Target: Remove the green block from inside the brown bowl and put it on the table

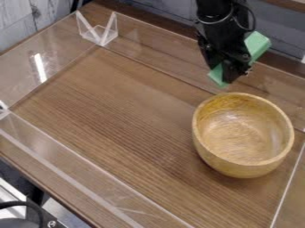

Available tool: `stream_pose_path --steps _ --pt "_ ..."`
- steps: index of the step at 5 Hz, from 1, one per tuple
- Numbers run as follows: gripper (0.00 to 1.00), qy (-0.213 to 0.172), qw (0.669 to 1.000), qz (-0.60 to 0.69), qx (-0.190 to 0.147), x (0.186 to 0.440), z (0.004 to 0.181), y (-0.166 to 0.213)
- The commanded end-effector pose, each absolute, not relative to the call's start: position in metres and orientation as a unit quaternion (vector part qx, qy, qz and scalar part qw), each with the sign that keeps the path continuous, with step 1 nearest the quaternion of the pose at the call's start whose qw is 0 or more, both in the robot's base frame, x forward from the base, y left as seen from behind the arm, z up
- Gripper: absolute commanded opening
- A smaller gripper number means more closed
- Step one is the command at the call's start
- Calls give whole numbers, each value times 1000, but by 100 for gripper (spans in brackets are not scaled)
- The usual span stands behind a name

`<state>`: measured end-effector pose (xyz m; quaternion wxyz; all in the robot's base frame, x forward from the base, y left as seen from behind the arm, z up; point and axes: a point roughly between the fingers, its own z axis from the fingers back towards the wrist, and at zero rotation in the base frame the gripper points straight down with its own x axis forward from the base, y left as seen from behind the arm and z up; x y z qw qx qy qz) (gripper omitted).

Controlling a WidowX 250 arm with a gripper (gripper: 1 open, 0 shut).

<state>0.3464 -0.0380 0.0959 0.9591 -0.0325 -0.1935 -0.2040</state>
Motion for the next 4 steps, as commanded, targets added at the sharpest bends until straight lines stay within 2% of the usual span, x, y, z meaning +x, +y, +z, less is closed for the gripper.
stream_pose_path --steps 1,4 --pt "0 -230 950 -209 -32 356 116 -43" --pt "0 -241 948 -208 -35 351 124 -42"
